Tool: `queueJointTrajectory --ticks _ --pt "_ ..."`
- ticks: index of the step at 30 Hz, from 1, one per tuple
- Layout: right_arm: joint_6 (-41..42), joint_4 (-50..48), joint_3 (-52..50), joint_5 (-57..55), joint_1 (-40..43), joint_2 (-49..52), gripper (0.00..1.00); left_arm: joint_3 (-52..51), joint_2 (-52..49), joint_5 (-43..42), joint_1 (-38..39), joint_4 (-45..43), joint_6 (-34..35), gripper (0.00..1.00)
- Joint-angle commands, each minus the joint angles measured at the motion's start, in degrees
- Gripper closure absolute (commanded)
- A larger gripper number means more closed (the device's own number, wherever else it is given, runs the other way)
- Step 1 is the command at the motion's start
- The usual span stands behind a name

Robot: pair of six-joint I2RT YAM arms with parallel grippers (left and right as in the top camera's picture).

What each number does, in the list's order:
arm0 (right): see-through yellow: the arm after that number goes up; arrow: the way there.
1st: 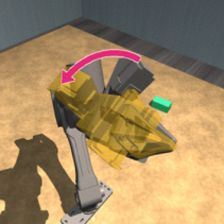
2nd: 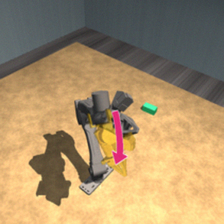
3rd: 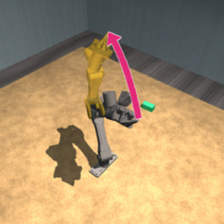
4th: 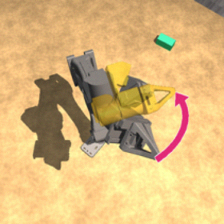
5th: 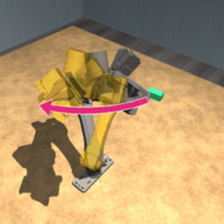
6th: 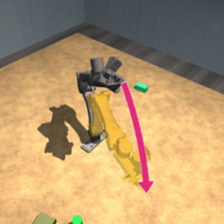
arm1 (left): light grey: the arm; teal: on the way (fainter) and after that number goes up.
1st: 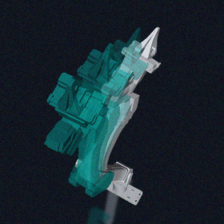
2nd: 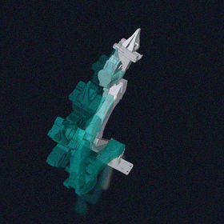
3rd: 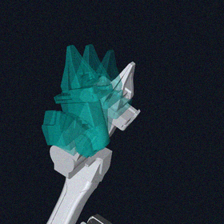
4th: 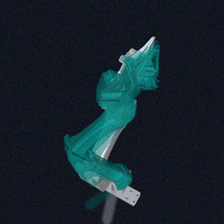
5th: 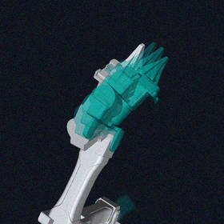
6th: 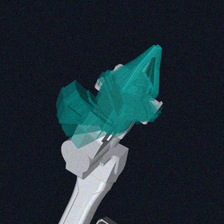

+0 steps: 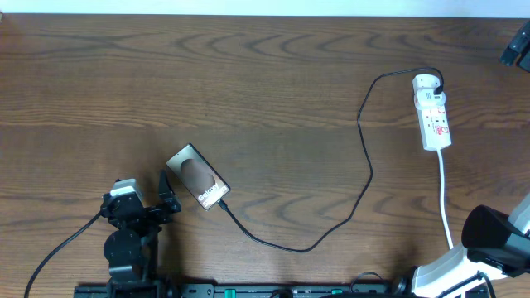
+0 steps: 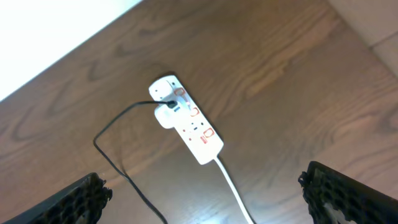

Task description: Plug charger to phone and switch on socket

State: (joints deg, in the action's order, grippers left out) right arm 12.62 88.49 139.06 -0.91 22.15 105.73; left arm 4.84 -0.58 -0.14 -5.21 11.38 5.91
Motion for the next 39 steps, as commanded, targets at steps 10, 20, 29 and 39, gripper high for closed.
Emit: queueJointTrajectory --ticks 10,20,29,39 --pt "4.09 -15.43 -12.17 10.14 -2.84 -2.49 0.01 -0.98 0.31 -0.31 -0.35 1.44 -0.76 0.08" --pt "-3.15 -76.30 -63.91 9.29 -17.62 -18.40 0.01 -0.96 0.31 -0.31 -0.35 1.44 -0.76 0.08" --pt "-4.15 -98.18 -92.83 -3.32 -26.16 -35.23 0.01 -0.96 0.31 -0.31 -0.35 1.44 -0.79 0.08" --pt "-4.17 -98.14 -112.39 -3.52 -26.14 -57.40 0.01 -0.96 0.31 -0.31 -0.35 1.44 -0.76 0.08"
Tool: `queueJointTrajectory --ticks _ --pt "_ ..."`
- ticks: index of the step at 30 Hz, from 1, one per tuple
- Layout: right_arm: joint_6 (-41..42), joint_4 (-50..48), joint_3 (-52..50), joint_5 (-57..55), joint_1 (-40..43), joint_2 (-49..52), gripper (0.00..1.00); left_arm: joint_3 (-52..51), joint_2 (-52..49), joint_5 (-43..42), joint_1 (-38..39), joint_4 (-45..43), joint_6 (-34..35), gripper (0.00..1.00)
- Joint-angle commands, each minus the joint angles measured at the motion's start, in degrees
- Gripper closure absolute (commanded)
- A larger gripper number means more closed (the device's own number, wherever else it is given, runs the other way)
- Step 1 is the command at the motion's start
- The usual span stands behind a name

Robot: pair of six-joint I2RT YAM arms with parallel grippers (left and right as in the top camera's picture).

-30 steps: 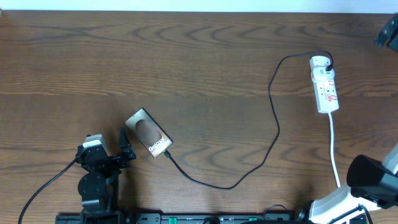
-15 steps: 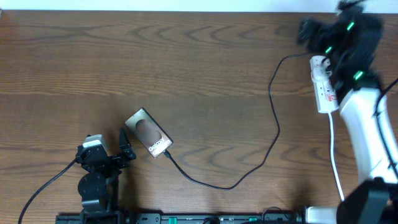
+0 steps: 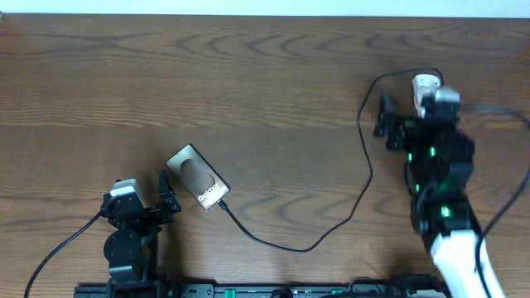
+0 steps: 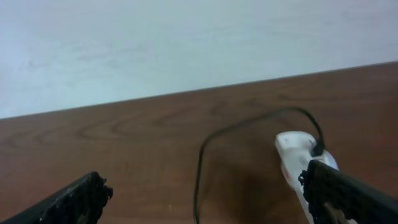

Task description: Plug charger to phone and switch on socket

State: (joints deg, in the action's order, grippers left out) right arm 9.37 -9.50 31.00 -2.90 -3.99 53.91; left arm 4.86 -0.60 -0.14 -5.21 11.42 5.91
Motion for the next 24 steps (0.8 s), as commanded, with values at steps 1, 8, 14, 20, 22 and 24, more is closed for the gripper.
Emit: queueJointTrajectory --ticks 1,8,14,20,22,24 --pt "-0.92 -0.15 -6.25 -1.49 0.26 -8.07 0.01 -0.98 0.33 -0.31 -0.35 1.40 -0.79 0.08" --pt "-0.90 -0.17 -17.64 -1.46 1.49 -22.43 0.01 -1.01 0.33 -0.31 -0.35 1.40 -0.79 0.08" --pt "-0.85 -0.17 -28.22 -1.38 1.95 -34.03 0.01 -1.01 0.33 -0.31 -0.35 1.40 -0.76 0.08" --pt "-0.87 11.32 -30.69 -1.07 2.34 -42.07 0.01 -0.98 0.33 -0.31 -0.35 1.40 -0.79 0.08" --pt "-2.08 13.57 -30.71 -0.61 2.49 -44.09 0.01 -0.98 0.33 -0.31 -0.35 1.40 -0.76 0.08" --pt "-2.54 13.66 -30.71 -0.48 2.64 -45.35 0.01 -0.98 0.33 -0.31 -0.35 1.40 -0.79 0.08"
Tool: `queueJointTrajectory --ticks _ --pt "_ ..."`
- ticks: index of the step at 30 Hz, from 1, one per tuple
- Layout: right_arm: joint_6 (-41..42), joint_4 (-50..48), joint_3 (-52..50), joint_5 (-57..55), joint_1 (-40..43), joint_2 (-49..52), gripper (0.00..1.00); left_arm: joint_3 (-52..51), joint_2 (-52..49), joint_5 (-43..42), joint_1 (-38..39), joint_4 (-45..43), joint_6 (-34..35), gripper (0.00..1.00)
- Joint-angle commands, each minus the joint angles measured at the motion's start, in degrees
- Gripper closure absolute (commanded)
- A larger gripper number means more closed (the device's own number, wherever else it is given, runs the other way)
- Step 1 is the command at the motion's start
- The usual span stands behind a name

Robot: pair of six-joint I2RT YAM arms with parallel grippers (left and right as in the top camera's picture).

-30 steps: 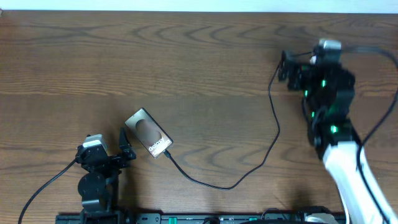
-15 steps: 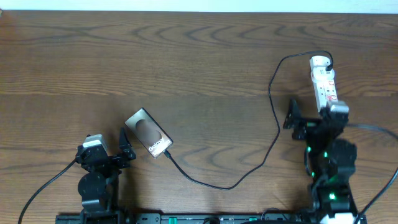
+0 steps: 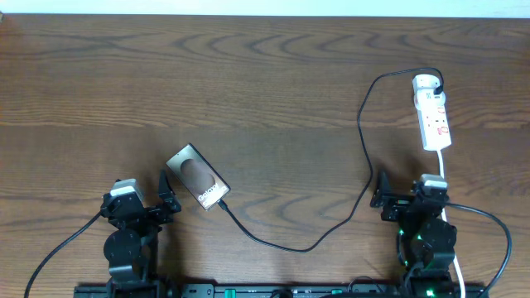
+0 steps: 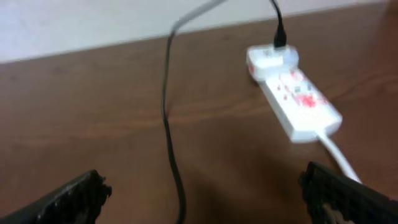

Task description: Plug charger to phone and switch on socket

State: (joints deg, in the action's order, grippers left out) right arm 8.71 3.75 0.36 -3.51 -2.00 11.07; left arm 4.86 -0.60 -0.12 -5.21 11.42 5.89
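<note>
The phone (image 3: 197,177) lies face down at the left of centre. A black charger cable (image 3: 364,157) meets its near end and runs to a white power strip (image 3: 433,113) with red switches at the far right. The same power strip (image 4: 292,99) shows in the right wrist view, blurred, with the cable (image 4: 168,124) plugged into its far end. My right gripper (image 4: 208,205) is open at the near edge, well short of the strip, holding nothing. My right gripper (image 3: 411,197) stands beside the strip's white lead. My left gripper (image 3: 142,199) is open just left of the phone.
The strip's white lead (image 3: 445,186) runs toward the near edge past the right arm. The wooden table (image 3: 248,74) stretches bare behind the phone. A pale wall borders the table's far edge.
My right arm was reaching out over the power strip. It is now back at the near edge, and the strip lies uncovered. The gripper is still open.
My right arm began at the near right corner, its open gripper looking down on the strip. Then it was stretched over the strip's far end. Now it stands back near the front edge. Phone, cable, strip and left arm kept their places.
</note>
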Motion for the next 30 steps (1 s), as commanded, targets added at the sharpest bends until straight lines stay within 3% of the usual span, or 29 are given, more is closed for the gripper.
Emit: queueJointTrajectory --ticks 1,12,30 --pt "-2.16 0.39 -0.07 0.15 0.68 -3.02 0.01 -0.98 0.33 -0.33 -0.35 1.40 -0.76 0.08" --pt "-10.08 0.68 -0.07 1.99 1.97 -10.78 0.01 -0.98 0.33 -0.33 -0.35 1.40 -0.74 0.08" --pt "-10.05 0.52 -0.04 2.14 2.93 -10.75 0.01 -0.98 0.33 -0.33 -0.35 1.40 -0.74 0.08"
